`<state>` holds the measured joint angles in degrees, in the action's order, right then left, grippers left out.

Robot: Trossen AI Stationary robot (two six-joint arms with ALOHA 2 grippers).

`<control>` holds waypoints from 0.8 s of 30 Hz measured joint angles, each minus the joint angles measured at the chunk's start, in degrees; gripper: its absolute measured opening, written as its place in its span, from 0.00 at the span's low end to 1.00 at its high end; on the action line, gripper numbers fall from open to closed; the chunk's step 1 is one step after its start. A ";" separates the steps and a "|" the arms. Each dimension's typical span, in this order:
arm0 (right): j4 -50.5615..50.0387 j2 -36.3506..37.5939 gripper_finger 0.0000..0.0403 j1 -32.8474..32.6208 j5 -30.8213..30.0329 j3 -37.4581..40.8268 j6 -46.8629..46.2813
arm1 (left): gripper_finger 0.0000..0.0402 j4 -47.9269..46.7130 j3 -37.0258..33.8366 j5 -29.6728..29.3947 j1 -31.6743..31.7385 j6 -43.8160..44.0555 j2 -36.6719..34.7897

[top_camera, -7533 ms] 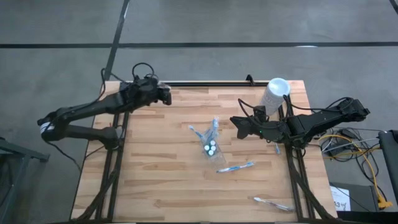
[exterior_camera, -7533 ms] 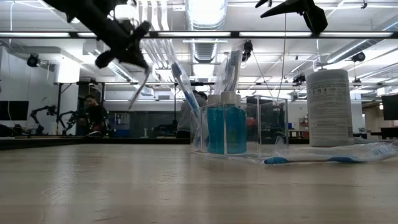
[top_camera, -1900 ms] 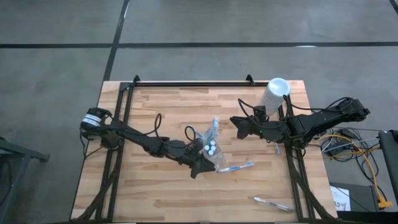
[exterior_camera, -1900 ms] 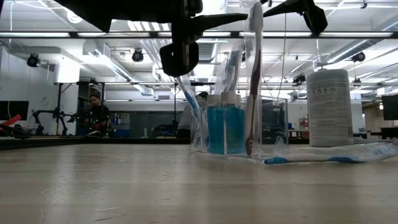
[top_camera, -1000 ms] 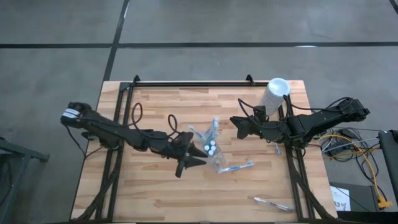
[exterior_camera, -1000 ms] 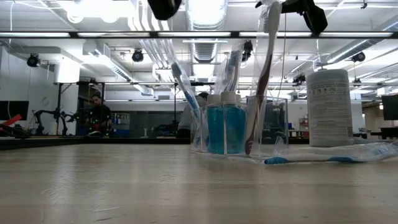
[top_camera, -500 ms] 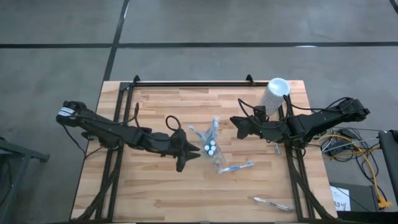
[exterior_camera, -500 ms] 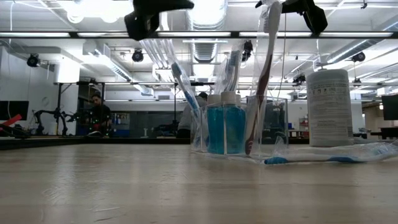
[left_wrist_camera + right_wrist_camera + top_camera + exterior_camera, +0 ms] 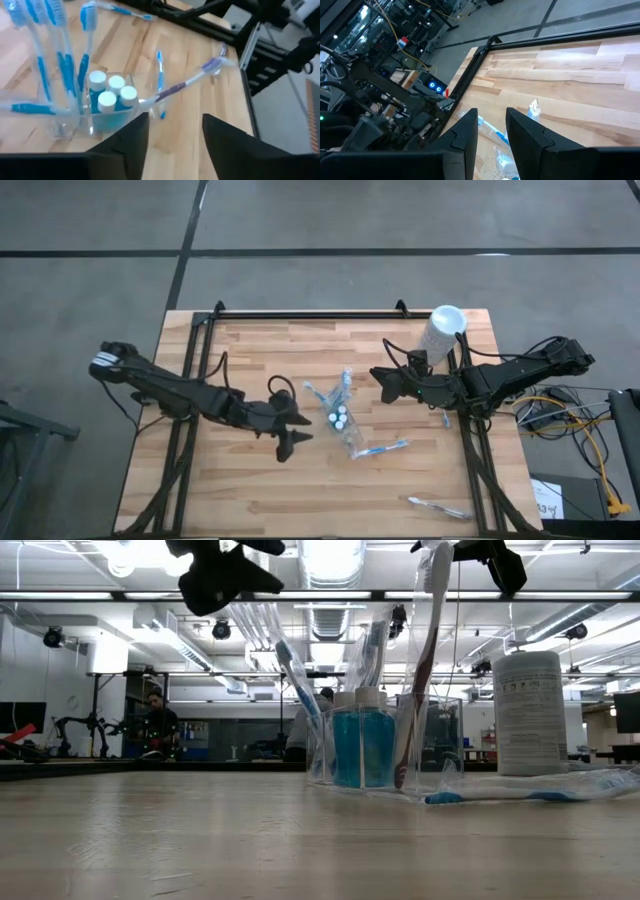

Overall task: Pick & Place toothbrushing station
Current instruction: Put the blue toothbrush into the left section of the transparent organizer

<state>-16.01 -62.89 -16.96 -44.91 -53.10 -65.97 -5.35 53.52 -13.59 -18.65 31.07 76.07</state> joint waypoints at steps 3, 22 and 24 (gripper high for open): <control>0.00 0.01 0.24 0.00 0.00 0.00 0.10 | 0.53 -2.71 0.00 -1.42 0.04 -0.99 -1.49; -0.02 0.01 0.24 0.00 0.00 0.00 0.02 | 0.57 1.35 -15.27 -16.98 -6.94 -22.94 -33.28; 0.00 0.00 0.24 0.01 0.00 0.00 0.06 | 0.57 6.04 -19.84 -15.61 -6.93 -27.08 -37.26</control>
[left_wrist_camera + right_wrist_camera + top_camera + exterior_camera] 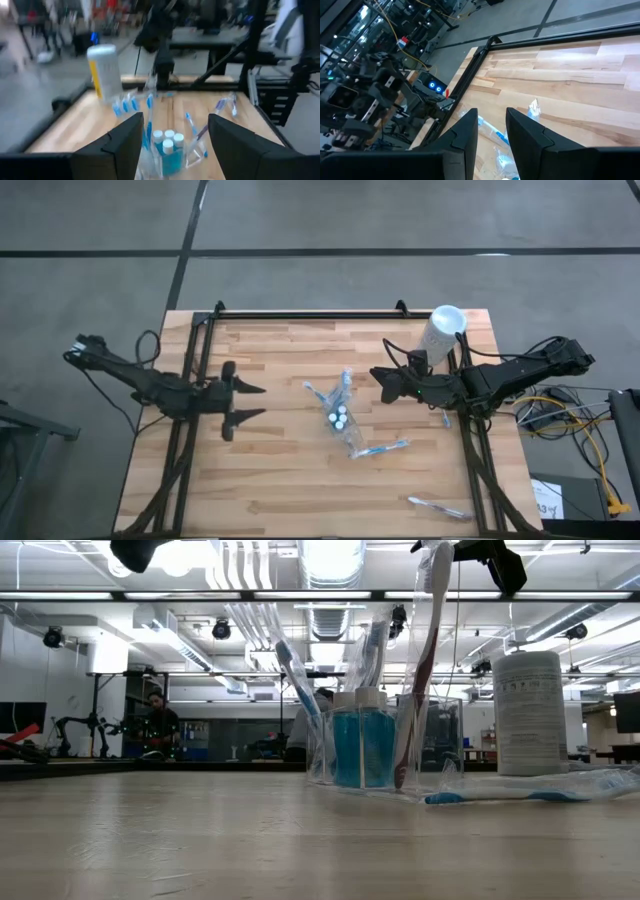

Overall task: Pick & Place toothbrushing station
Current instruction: Put the blue toothbrush into the left section of the transparent organizer

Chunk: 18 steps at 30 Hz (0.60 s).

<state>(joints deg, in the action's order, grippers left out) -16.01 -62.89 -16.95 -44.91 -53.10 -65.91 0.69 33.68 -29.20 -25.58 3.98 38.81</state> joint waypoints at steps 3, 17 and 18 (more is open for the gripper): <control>-0.03 0.02 0.24 0.00 0.00 0.00 0.05 | 0.57 9.68 -7.00 1.93 -0.02 -6.15 -5.49; -0.02 0.02 0.24 0.00 0.00 0.00 -0.09 | 0.57 15.37 -24.86 8.10 -0.08 -5.83 -25.49; -0.02 0.02 0.24 -0.02 0.00 0.00 -0.03 | 0.57 13.89 -25.20 8.35 -0.07 -5.82 -26.69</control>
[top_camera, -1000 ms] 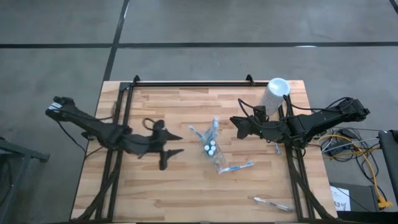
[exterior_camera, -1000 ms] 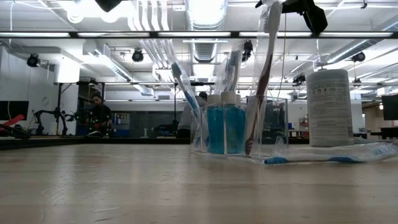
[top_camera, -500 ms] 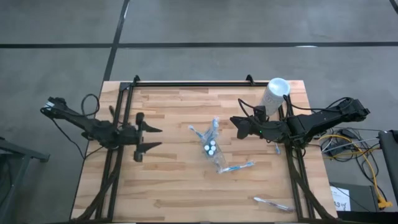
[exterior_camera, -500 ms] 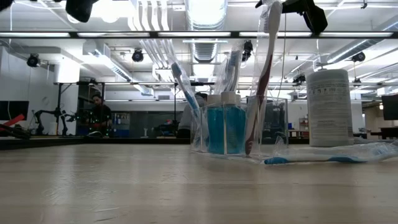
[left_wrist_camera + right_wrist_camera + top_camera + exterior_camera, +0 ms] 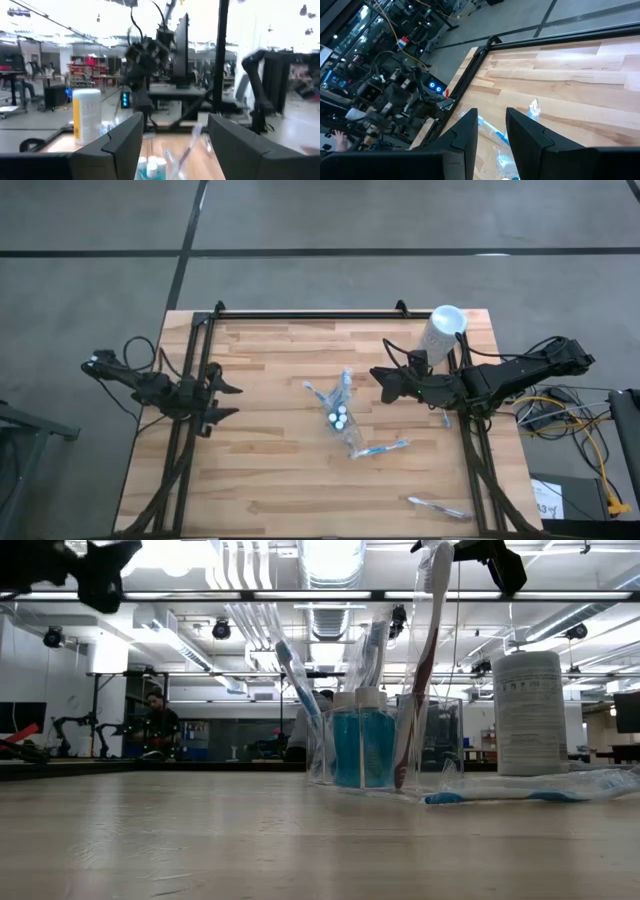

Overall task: Pick & Place toothbrushing station
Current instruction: Put the blue toothbrush into the left section of the transparent organizer

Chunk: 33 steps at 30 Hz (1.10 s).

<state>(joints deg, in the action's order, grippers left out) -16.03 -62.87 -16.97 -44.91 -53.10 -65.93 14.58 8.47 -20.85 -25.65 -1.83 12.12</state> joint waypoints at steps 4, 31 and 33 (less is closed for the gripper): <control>0.00 -0.02 0.24 0.00 0.00 0.00 -0.03 | 0.57 -5.99 -1.85 0.58 -0.02 2.45 -3.76; 0.00 0.00 0.24 0.02 0.00 0.00 0.05 | 0.57 -23.83 -2.19 0.45 -0.02 8.66 -9.65; 0.01 -0.02 0.24 0.02 0.00 0.00 -0.03 | 0.57 -23.86 -2.19 0.45 -0.02 8.50 -9.58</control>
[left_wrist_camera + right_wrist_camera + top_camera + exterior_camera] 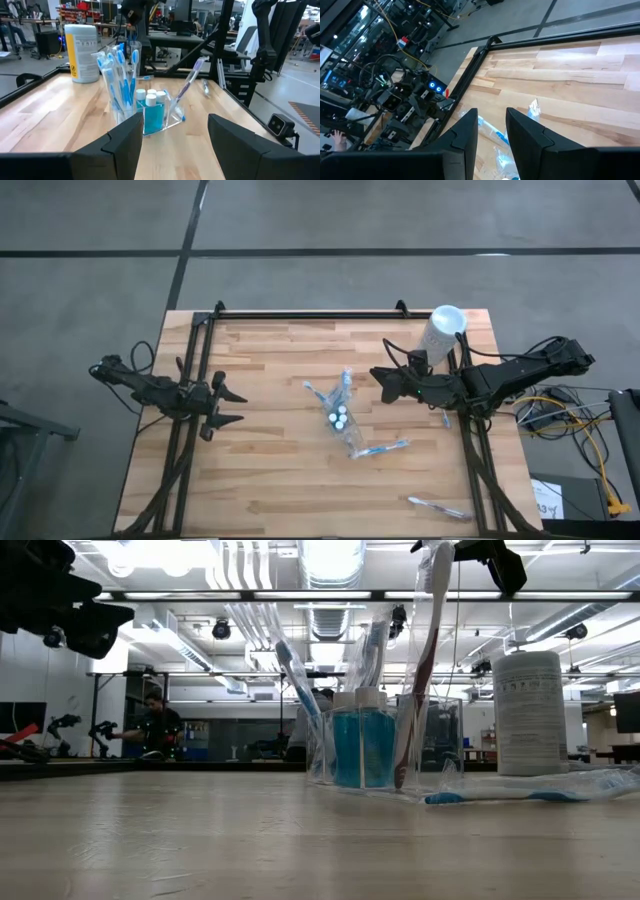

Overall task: Pick & Place toothbrushing station
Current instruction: Put the blue toothbrush into the left section of the transparent organizer

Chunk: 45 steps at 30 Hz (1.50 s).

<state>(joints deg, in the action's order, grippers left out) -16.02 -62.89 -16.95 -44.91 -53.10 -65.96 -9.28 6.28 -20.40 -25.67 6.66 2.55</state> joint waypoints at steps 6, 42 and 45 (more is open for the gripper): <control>-0.01 0.00 0.24 0.00 0.00 0.00 0.10 | 0.57 -0.02 0.00 0.00 0.00 -0.12 0.02; -0.70 -0.16 0.24 -0.02 7.57 -0.01 28.92 | 0.57 -0.02 0.00 0.00 0.00 -0.18 0.04; 0.60 -0.20 0.24 -0.02 9.05 -0.02 36.11 | 0.57 -0.02 0.00 0.00 0.00 -0.18 0.04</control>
<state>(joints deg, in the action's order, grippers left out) -15.42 -63.09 -16.97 -35.86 -53.12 -29.85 -9.30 6.28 -20.40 -25.67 6.48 2.59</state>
